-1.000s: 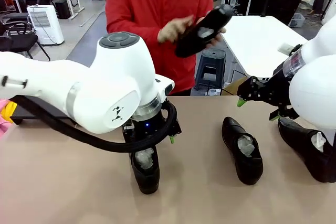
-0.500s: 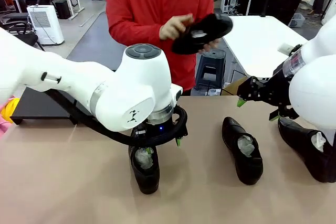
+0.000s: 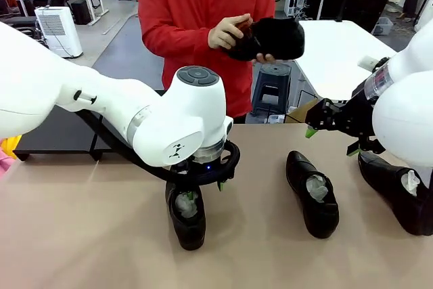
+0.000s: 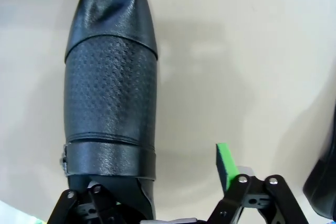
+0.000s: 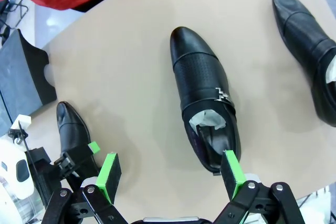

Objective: Organize the shoes by placing them on the stand.
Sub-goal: Place the Shoe from the middle of the table onto the Shoes Stand.

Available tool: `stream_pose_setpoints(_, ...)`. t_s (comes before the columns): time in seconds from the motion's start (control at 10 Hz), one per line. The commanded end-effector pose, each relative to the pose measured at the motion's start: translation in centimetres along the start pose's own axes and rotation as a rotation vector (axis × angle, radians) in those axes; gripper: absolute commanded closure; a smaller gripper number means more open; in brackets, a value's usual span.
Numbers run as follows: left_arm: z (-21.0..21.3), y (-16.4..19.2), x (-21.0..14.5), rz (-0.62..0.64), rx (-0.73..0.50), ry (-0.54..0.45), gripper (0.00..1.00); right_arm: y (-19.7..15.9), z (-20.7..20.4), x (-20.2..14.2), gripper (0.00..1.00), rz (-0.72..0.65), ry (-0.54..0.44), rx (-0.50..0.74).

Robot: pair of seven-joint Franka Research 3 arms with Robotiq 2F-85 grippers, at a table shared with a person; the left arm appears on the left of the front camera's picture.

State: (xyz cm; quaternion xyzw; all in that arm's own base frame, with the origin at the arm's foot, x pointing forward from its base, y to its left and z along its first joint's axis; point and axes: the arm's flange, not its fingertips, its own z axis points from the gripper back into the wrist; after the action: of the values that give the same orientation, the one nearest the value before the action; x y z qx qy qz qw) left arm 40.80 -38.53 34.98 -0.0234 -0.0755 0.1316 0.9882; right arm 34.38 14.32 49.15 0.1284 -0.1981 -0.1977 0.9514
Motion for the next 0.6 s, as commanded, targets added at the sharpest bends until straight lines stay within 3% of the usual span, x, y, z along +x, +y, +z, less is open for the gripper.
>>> stream_pose_setpoints(0.0, -0.10, -0.97, 0.11, 0.013, 0.040, -0.028, 0.51, 0.27, -0.22, 0.07, 0.00, -0.008, -0.005, 0.018)
stream_pose_setpoints(0.2, -0.06, -0.93, 0.02, 0.015, 0.045, -0.019, 0.88, 0.27, -0.22, 0.07, 0.00, -0.008, -0.005, 0.018)
stream_pose_setpoints(0.3, 0.02, -0.87, -0.09, 0.013, 0.060, -0.017, 1.00, 0.27, -0.22, 0.07, 0.00, -0.008, -0.005, 0.018)
stream_pose_setpoints(0.5, 0.51, -0.36, -0.20, 0.019, 0.075, -0.001, 1.00, 0.27, -0.22, 0.07, 0.00, -0.008, -0.005, 0.018)
